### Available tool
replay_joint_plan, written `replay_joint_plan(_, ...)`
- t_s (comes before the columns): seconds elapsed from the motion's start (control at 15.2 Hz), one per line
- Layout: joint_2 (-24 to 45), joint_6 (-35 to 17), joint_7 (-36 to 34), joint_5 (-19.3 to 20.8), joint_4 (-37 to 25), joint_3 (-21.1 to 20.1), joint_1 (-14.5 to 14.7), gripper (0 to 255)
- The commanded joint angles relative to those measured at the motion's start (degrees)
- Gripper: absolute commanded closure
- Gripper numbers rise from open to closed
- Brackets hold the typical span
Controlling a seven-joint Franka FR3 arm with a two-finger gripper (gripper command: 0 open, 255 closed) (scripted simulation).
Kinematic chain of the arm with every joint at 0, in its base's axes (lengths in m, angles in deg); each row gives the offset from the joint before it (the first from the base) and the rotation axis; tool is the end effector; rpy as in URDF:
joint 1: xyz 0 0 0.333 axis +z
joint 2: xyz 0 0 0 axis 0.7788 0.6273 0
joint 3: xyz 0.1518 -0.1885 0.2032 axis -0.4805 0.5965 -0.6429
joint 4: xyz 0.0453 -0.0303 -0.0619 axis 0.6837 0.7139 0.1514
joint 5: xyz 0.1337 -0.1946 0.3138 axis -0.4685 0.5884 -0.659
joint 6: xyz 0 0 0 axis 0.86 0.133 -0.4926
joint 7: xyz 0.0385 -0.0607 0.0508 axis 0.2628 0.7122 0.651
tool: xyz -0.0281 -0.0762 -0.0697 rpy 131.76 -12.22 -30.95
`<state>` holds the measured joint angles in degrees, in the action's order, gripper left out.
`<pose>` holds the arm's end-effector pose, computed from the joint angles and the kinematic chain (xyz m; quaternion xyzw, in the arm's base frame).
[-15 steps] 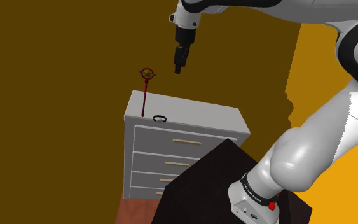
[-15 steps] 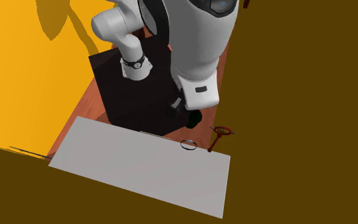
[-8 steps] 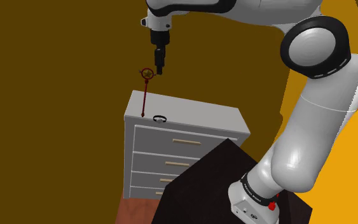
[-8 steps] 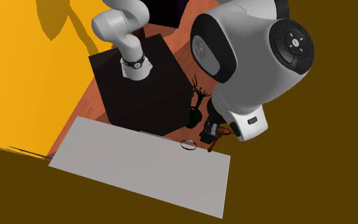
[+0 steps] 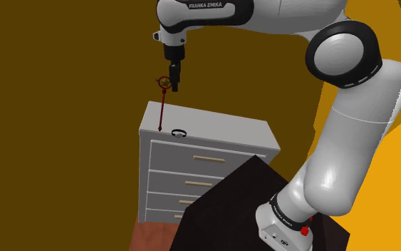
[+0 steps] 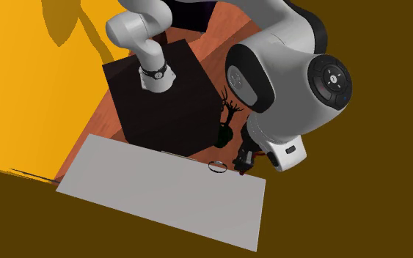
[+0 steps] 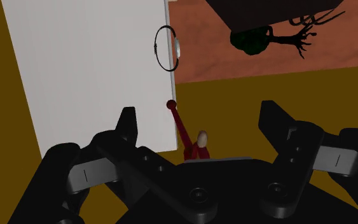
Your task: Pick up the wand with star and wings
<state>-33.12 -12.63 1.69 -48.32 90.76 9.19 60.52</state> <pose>0.6165 0.1164 0.4603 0.9108 0.3996 -0.1033 0.0097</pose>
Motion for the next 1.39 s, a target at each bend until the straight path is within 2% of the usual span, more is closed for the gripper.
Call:
replay_joint_plan(0.0,0.0,-0.6,-0.1,0.0,0.6,0.0,0.0,0)
replay_joint_plan(0.07,0.0,-0.6,-0.1,0.0,0.6,0.0,0.0,255)
replay_joint_plan(0.66,0.0,-0.6,-0.1,0.0,0.6,0.0,0.0,255)
replay_joint_plan(1.32,-0.2,7.0,0.3,0.0,-6.8,0.0,0.1,255)
